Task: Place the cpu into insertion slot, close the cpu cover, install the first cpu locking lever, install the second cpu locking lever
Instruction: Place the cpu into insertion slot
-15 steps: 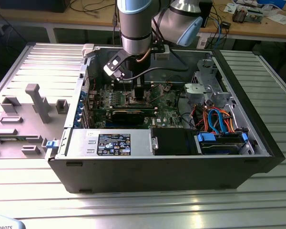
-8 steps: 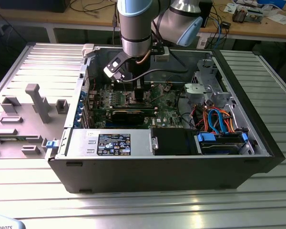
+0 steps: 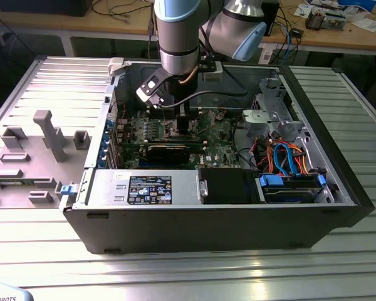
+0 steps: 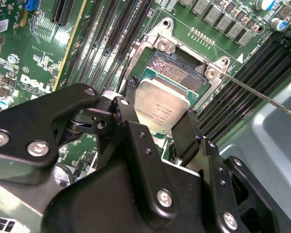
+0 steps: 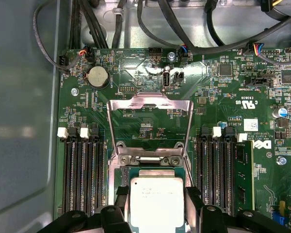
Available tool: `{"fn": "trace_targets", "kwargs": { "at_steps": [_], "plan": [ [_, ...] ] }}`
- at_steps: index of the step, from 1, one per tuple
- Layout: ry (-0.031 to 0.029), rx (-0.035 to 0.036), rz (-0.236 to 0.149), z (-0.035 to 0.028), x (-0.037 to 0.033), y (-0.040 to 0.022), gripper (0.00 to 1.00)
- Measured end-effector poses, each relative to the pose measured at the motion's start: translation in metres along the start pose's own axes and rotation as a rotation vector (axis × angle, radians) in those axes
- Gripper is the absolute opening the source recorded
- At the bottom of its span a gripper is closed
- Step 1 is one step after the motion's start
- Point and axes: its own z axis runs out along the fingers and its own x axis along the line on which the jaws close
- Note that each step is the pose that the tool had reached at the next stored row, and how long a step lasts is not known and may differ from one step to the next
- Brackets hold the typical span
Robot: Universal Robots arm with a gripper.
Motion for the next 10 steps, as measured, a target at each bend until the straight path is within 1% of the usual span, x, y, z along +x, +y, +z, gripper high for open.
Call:
{"fn": "trace_targets", "kwargs": {
  "at_steps": [2,3,4,5,6,10],
  "plan": [
    [-0.0004,0.0,0.0,0.0004,0.0,0.0,0.54],
    [-0.0044,0.0014,0.0,0.0006,0.0001,0.0,0.54],
    [-0.0265,0.0084,-0.002,0.0013,0.0007,-0.0002,0.54],
    [-0.0288,0.0099,-0.002,0.0015,0.001,-0.0001,0.54],
    [-0.0292,0.0105,-0.002,0.0014,0.0016,-0.0002,0.54],
    [-0.0274,0.0108,-0.003,0.0022,0.0031,-0.0001,0.54]
  ]
}}
